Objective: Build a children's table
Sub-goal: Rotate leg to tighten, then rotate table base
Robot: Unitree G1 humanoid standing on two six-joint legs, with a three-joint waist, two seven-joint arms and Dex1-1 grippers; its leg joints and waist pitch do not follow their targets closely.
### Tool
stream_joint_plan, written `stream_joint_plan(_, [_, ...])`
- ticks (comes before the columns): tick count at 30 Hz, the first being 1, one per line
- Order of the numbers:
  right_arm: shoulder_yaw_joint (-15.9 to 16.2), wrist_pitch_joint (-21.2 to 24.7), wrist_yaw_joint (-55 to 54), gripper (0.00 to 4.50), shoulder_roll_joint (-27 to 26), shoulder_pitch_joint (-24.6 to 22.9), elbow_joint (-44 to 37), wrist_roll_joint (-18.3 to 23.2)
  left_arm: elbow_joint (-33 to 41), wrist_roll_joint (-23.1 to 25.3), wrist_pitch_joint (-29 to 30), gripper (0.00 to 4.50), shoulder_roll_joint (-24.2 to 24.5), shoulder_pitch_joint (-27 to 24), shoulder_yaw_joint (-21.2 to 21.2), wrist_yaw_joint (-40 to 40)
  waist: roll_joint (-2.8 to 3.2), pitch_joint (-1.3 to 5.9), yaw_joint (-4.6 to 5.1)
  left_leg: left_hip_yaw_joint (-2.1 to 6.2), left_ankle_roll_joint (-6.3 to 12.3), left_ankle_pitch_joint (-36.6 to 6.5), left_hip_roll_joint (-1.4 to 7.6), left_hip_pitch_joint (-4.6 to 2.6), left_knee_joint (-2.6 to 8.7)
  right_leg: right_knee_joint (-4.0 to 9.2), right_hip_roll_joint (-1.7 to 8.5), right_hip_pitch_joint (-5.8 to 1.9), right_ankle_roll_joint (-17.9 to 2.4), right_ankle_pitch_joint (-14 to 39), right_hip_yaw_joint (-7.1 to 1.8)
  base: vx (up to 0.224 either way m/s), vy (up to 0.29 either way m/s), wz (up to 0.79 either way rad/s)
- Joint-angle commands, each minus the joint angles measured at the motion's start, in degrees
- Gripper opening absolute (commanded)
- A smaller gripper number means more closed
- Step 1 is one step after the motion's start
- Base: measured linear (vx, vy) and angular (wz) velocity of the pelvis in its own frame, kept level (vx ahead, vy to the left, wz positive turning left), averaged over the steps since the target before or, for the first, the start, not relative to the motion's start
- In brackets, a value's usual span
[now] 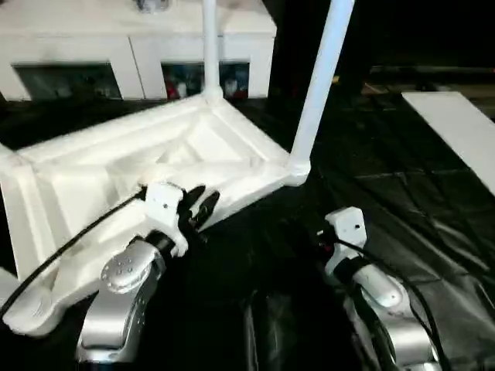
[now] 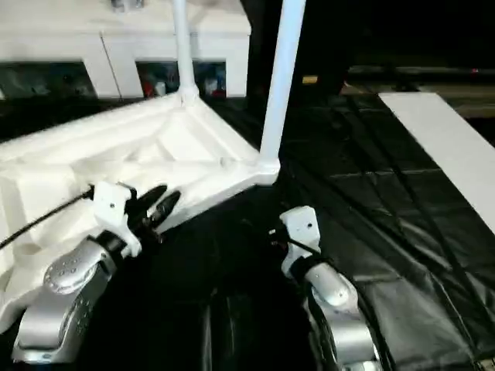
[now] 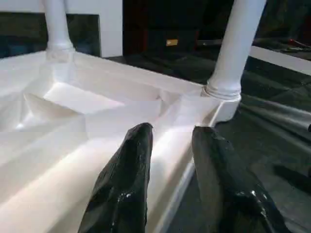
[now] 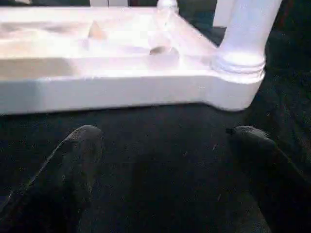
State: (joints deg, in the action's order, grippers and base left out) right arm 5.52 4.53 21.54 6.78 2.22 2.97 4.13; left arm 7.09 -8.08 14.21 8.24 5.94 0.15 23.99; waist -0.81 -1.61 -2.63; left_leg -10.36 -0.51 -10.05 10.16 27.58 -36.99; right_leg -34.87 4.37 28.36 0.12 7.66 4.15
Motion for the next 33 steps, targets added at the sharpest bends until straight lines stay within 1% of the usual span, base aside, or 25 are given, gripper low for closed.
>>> stream_joint_plan(1, [-0.1, 0.7, -0.3, 4.5, 0.1, -0.1, -1.0, 0.5, 0.8, 0.2, 0.6, 1.59, -0.1, -0.4, 0.5, -1.2, 0.68, 5.92, -0.35, 0.48, 21.18, 27.7, -0.7, -0.54, 0.75, 3.37, 0.28, -1.77, -17.2, -29.4, 0.71, -0.168, 0.015, 0.03])
stream_joint_plan(2, [-0.1, 0.8, -0.3, 4.5, 0.2, 0.1, -1.1, 0.6, 0.5, 0.8, -0.1, 1.59, -0.4, -0.4, 1.0, -2.8, 1.25, 4.92, -0.44, 0.24, 19.67, 10.7, 0.58, -0.36, 1.64, 6.17, 0.79, -0.83, -15.5, -6.3, 1.31, -0.212, 0.022, 0.03])
stream_joint_plan(3, [-0.2, 0.9, -0.3, 4.5, 0.2, 0.2, -1.1, 0.7, 0.3, 1.4, -0.6, 1.59, -0.4, -0.4, 1.1, -3.7, 1.7, 3.6, 0.18, 0.42, 13.51, -13.9, 2.08, -2.18, 2.69, 8.24, 1.48, -0.55, -10.2, 23.1, 2.6, -0.234, 0.053, -0.05])
stream_joint_plan(4, [-0.2, 0.9, -0.3, 4.5, 0.2, 0.2, -1.1, 0.7, 0.3, 1.4, -0.6, 1.59, -0.4, -0.4, 1.1, -3.7, 1.7, 3.6, 0.18, 0.42, 13.51, -13.9, 2.08, -2.18, 2.69, 8.24, 1.48, -0.55, -10.2, 23.1, 2.6, -0.234, 0.053, -0.05])
stream_joint_plan(5, [-0.2, 0.9, -0.2, 4.5, 0.2, 0.2, -1.2, 0.7, 0.2, 2.4, -1.2, 1.59, -0.4, -0.4, 1.4, -5.3, 3.56, 0.95, -0.3, 2.23, 0.69, -46.8, 8.74, 0.21, 13.14, -5.52, -1.6, -4.98, 0.6, 33.4, 4.79, -0.183, 0.039, -0.17])
stream_joint_plan(6, [-0.2, 0.9, -0.2, 4.5, 0.2, 0.2, -1.2, 0.7, 0.3, 2.7, -2.2, 1.59, -0.7, -0.3, 1.9, -6.4, 2.3, -0.74, -2.99, -0.98, -5.06, -54.4, 7.25, 5.2, 14.68, -13.37, -1.75, -7.8, -1.3, 28.5, 5.68, -0.225, 0.012, 0.02])
stream_joint_plan(7, [-0.2, 0.8, -0.2, 4.5, 0.2, 0.2, -1.2, 0.7, 0.4, 2.7, -3.0, 1.59, -1.0, -0.3, 2.4, -7.2, 2.93, -0.35, -8.29, -7.6, -8.85, -59.5, 4.01, 6.83, 15.53, -16.24, -3.13, -10.57, -2.3, 29.3, 6.45, -0.225, 0.012, 0.02])
stream_joint_plan(8, [-0.1, 0.7, -0.2, 4.5, 0.2, 0.2, -1.1, 0.7, 0.7, 1.8, -3.5, 1.59, -1.6, -0.4, 3.1, -7.3, 0.56, 2.07, -10.06, -9.38, -11.15, -37.2, 6.14, 6.11, 8.65, -17.76, -0.07, -11.55, 0.5, 51.4, -3.22, -0.257, -0.094, 0.22])
stream_joint_plan(9, [-0.1, 0.7, -0.1, 4.5, 0.2, 0.3, -1.1, 0.7, 1.1, 0.6, -4.5, 1.59, -1.8, -0.8, 3.9, -6.8, -2.12, -1.2, -4.52, 0.2, -5.39, -10.9, 2.17, -5.97, -13.26, 6.46, 8.37, 5.31, 5.2, 86.3, -8.17, 0.045, -0.198, 0.26])
stream_joint_plan(10, [-0.1, 0.7, -0.1, 4.5, 0.2, 0.3, -1.0, 0.7, 1.2, 0.1, -4.8, 1.59, -1.9, -0.9, 4.2, -6.5, -2.12, -1.2, -4.52, 0.2, -5.39, -10.9, 2.17, -5.97, -13.26, 6.46, 8.37, 5.31, 5.2, 86.3, -8.17, 0.045, -0.198, 0.26])
stream_joint_plan(11, [0.0, 0.5, 0.1, 4.5, 0.3, 0.4, -0.9, 0.6, 1.5, -2.4, -7.0, 1.59, -2.4, -2.1, 5.9, -5.5, -1.23, -1.82, -8.01, 5.58, -1.57, -6.9, -1.3, 1.43, -11.04, 3.49, 5.88, -7.42, -2.9, 63.8, -12.09, 0.127, -0.066, 0.3])
stream_joint_plan(12, [0.1, 0.4, 0.1, 4.5, 0.3, 0.5, -0.9, 0.5, 1.5, -2.6, -8.5, 1.59, -2.4, -2.7, 6.7, -5.9, 1.05, 0.31, -9.55, 5.46, -3.87, -9.1, 0.97, -5.31, -5.93, 1.01, 3.46, -5.96, -4.2, 44.8, -11.4, -0.156, 0.022, 0.53])
stream_joint_plan(13, [0.1, 0.4, 0.2, 4.5, 0.4, 0.6, -0.8, 0.4, 1.3, -2.5, -9.7, 1.59, -2.4, -3.1, 7.3, -6.4, 0.16, -0.87, -8.3, 4.92, -4.0, -14.2, 1.85, -7.53, -4.0, 0.44, 1.78, -4.5, -6.1, 39.9, -9.64, -0.156, 0.022, 0.53])
stream_joint_plan(14, [0.2, 0.3, 0.2, 4.5, 0.4, 0.6, -0.8, 0.3, 1.4, -2.2, -10.6, 1.86, -2.2, -3.5, 7.5, -6.5, 1.28, -0.29, -8.03, 5.38, -5.0, -18.7, 3.28, -8.8, -0.8, -0.86, 0.53, -4.13, -7.9, 35.1, -7.92, -0.218, 0.011, 0.53])
stream_joint_plan(15, [0.2, 0.3, 0.2, 4.5, 0.5, 0.7, -0.7, 0.3, 1.4, -1.9, -11.5, 1.92, -1.9, -3.8, 7.6, -6.6, 2.03, 1.19, -7.12, 6.17, -4.29, -18.9, 5.79, -9.48, 2.93, -2.34, 0.62, -5.75, -9.3, 19.2, -6.69, -0.114, 0.069, 0.22])
stream_joint_plan(16, [0.3, 0.2, 0.3, 4.5, 0.5, 0.7, -0.6, 0.2, 1.4, -1.0, -12.9, 1.92, -1.6, -4.4, 7.8, -7.3, 2.36, 1.34, -6.66, 5.56, -2.05, -16.6, 6.25, -8.97, 4.62, -1.66, 1.81, -6.97, -9.9, 9.5, -5.96, -0.114, 0.069, 0.22])
stream_joint_plan(17, [0.3, 0.2, 0.3, 4.5, 0.5, 0.7, -0.7, 0.1, 1.4, -0.5, -14.7, 1.95, -1.8, -4.7, 8.5, -8.3, 2.44, 1.03, -6.52, 4.59, -2.5, -18.2, 5.4, -7.96, 5.88, -0.2, 2.66, -7.98, -9.7, 7.9, -5.89, -0.071, 0.114, 0.06])
stream_joint_plan(18, [0.4, 0.1, 0.4, 4.5, 0.6, 0.7, -0.6, 0.0, 1.6, 0.3, -17.1, 2.06, -2.0, -4.7, 9.4, -9.7, 1.97, 1.02, -6.37, 4.25, -2.95, -18.6, 4.89, -7.55, 6.22, 0.42, 2.84, -8.47, -9.2, 7.9, -5.95, -0.052, 0.112, -0.03])
stream_joint_plan(19, [0.5, 0.0, 0.4, 4.5, 0.7, 0.7, -0.5, 0.0, 1.7, 0.6, -18.1, 2.06, -2.1, -4.7, 9.8, -10.2, 2.02, 1.07, -6.04, 4.1, -4.0, -18.3, 4.53, -7.21, 6.75, 1.09, 3.22, -9.01, -8.0, 8.1, -6.07, -0.052, 0.112, -0.03])
stream_joint_plan(20, [0.5, 0.0, 0.5, 4.5, 0.7, 0.8, -0.4, 0.0, 2.0, 0.1, -19.7, 2.35, -2.6, -4.4, 10.5, -10.5, 1.93, 1.01, -5.32, 4.04, -4.82, -18.6, 4.55, -7.36, 7.29, 1.64, 3.33, -9.14, -7.4, 8.8, -5.84, -0.04, 0.105, -0.04])
stream_joint_plan(21, [0.6, -0.1, 0.5, 4.5, 0.6, 0.9, -0.2, -0.1, 2.2, 0.0, -20.6, 2.35, -2.8, -4.0, 11.0, -10.8, 1.52, 1.08, -4.92, 3.99, -4.87, -17.7, 4.35, -7.08, 7.47, 1.74, 3.35, -9.55, -7.1, 8.3, -5.77, -0.026, 0.095, -0.09])
stream_joint_plan(22, [0.6, -0.2, 0.5, 4.5, 0.6, 0.9, -0.1, -0.1, 2.2, -0.3, -21.4, 2.35, -3.0, -3.8, 11.2, -10.9, 1.74, 1.3, -4.21, 4.08, -4.91, -15.6, 4.33, -6.83, 7.74, 1.63, 3.42, -9.82, -6.8, 6.3, -5.43, -0.026, 0.095, -0.09])
stream_joint_plan(26, [1.1, -0.4, 0.6, 4.5, 0.9, 1.1, 0.2, -0.3, 1.9, -0.6, -24.2, 2.67, -3.0, -3.4, 11.5, -11.0, 1.72, 1.56, -2.02, 4.06, -5.61, -17.5, 3.87, -6.55, 8.21, 2.1, 3.32, -9.83, -6.2, 3.2, -5.13, -0.018, 0.07, -0.15])
stream_joint_plan(28, [1.2, -0.5, 0.6, 4.5, 1.0, 1.1, 0.2, -0.3, 1.5, -0.5, -26.9, 2.82, -3.3, -4.0, 11.8, -11.8, 1.37, 1.31, -1.58, 3.61, -5.11, -18.1, 3.73, -6.47, 8.08, 2.56, 3.48, -9.58, -6.3, 4.5, -5.44, 0.0, 0.0, 0.0])
stream_joint_plan(33, [1.1, -0.9, 1.9, 4.5, 1.4, 0.8, 0.0, 0.7, 0.4, 2.4, -32.7, 3.17, -3.2, -6.3, 12.5, -13.3, 1.16, 1.11, -1.07, 3.04, -3.9, -18.1, 3.77, -6.52, 7.76, 3.27, 3.75, -9.14, -7.1, 9.1, -5.98, 0.0, 0.0, 0.0])
